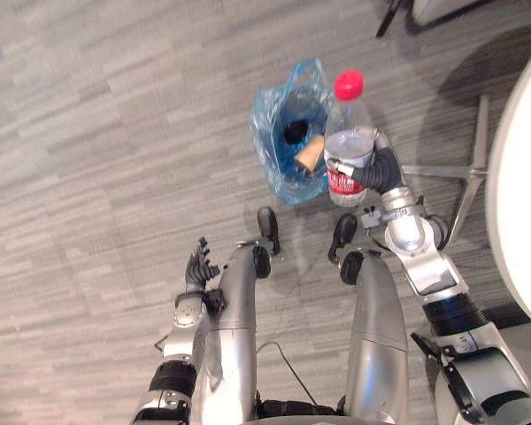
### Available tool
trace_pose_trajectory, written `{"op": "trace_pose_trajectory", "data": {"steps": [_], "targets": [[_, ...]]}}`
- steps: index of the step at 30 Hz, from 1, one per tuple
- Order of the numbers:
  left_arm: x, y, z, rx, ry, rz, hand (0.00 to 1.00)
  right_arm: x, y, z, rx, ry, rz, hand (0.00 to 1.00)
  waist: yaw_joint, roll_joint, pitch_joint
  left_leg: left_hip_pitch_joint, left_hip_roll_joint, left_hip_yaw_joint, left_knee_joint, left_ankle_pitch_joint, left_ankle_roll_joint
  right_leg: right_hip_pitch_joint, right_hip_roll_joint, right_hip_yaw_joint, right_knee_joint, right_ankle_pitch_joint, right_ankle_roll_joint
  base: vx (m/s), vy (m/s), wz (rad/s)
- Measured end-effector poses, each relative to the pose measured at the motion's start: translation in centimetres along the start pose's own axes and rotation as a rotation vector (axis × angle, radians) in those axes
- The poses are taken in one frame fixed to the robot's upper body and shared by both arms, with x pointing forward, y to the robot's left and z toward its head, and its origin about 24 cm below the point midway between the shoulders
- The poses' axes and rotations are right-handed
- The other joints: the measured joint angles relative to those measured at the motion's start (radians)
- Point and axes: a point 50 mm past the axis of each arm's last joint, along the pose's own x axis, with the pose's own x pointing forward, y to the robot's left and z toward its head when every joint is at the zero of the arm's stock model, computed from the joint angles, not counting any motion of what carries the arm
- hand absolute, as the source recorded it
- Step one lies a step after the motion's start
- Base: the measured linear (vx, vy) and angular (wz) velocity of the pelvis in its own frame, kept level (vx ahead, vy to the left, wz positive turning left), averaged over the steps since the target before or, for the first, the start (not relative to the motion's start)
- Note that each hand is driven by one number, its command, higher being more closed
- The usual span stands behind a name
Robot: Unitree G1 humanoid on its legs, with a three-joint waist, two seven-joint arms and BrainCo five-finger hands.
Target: Gather rubbish on tea table into small bin, then transfer packed bag to large trash can.
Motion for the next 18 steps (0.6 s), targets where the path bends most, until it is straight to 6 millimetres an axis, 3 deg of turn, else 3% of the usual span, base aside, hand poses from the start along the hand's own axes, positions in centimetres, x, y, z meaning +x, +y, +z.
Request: {"op": "trace_pose_trajectory", "data": {"steps": [3,6,17,18], "targets": [[0.5,0.1,1.9,-0.041,-0.078,0.012,0.0,2.0,-1.3,1.6,-0.005,-0.061,-0.061,1.0,0.01,-0.002,0.013,-0.081,0.004,-0.014,0.049,0.003,0.004,-0.077,-0.004,-0.002,0.056,-0.016,-0.006,0.0,-0.014,0.1],[0.5,0.0,2.5,-0.059,-0.107,0.01,0.0,3.0,-2.0,1.7,0.008,-0.06,-0.09,1.0,0.015,-0.002,0.013,-0.112,0.001,-0.024,0.058,0.002,0.003,-0.105,-0.016,-0.014,0.077,-0.031,-0.004,-0.04,-0.004,0.15],[0.6,0.0,3.7,-0.105,-0.151,0.008,0.0,5.0,-0.7,2.5,0.027,-0.054,-0.083,1.0,0.017,-0.006,0.012,-0.162,-0.002,-0.036,0.007,0.043,-0.019,-0.157,-0.031,-0.049,0.075,-0.04,-0.009,-0.04,0.006,0.12],[0.6,0.0,3.7,-0.106,-0.15,0.008,0.0,5.1,-0.5,2.6,0.033,-0.058,-0.082,0.0,0.016,-0.007,0.011,-0.162,-0.002,-0.037,0.007,0.044,-0.019,-0.157,-0.031,-0.051,0.075,-0.041,-0.011,-0.03,0.013,0.02]]}}
